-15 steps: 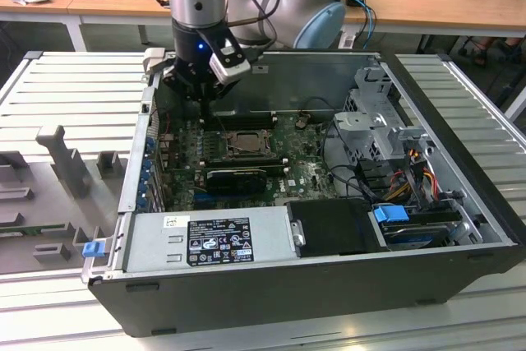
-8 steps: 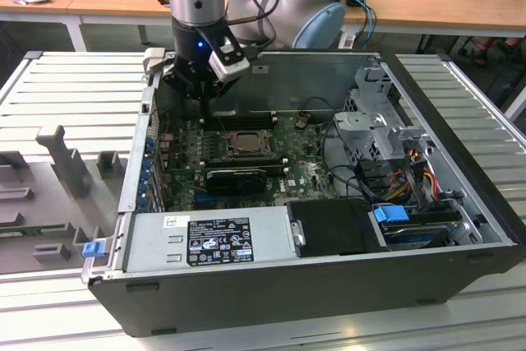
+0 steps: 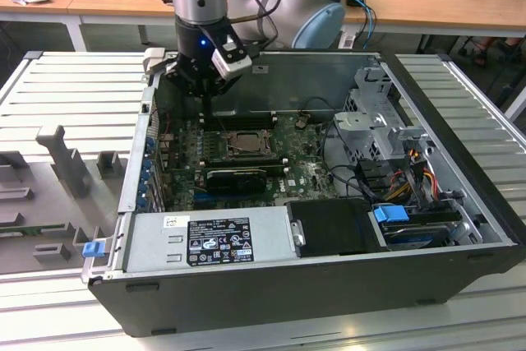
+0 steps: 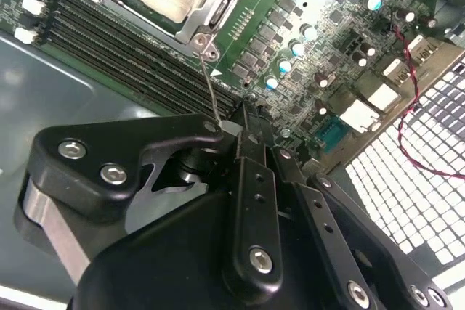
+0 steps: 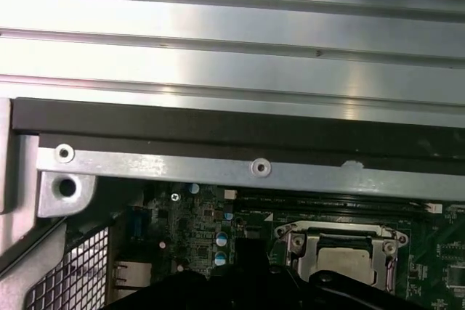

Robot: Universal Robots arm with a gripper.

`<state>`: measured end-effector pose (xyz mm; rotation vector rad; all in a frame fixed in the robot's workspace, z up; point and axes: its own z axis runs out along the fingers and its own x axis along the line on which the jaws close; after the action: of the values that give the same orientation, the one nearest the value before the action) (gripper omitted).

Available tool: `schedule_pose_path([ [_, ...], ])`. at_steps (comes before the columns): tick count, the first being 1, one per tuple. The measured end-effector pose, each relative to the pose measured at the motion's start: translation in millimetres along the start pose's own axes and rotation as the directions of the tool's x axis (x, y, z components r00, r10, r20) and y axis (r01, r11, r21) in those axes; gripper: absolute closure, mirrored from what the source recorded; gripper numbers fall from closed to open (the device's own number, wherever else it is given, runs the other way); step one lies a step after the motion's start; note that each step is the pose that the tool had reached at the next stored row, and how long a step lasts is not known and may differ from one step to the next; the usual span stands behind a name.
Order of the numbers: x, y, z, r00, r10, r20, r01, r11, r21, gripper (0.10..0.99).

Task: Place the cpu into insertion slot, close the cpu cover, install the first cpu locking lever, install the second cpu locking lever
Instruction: 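Install the first cpu locking lever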

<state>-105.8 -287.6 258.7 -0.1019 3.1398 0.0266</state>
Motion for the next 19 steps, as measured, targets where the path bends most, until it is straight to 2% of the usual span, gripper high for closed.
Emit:
schedule_pose_path([
  [3, -6.7, -0.4, 0.2, 1.0000, 0.000, 0.0000, 0.000, 1.0000, 0.000, 0.980],
  [19, -25.0, -1.6, 1.3, 1.0000, 0.000, 0.0000, 0.000, 1.0000, 0.001, 0.980],
])
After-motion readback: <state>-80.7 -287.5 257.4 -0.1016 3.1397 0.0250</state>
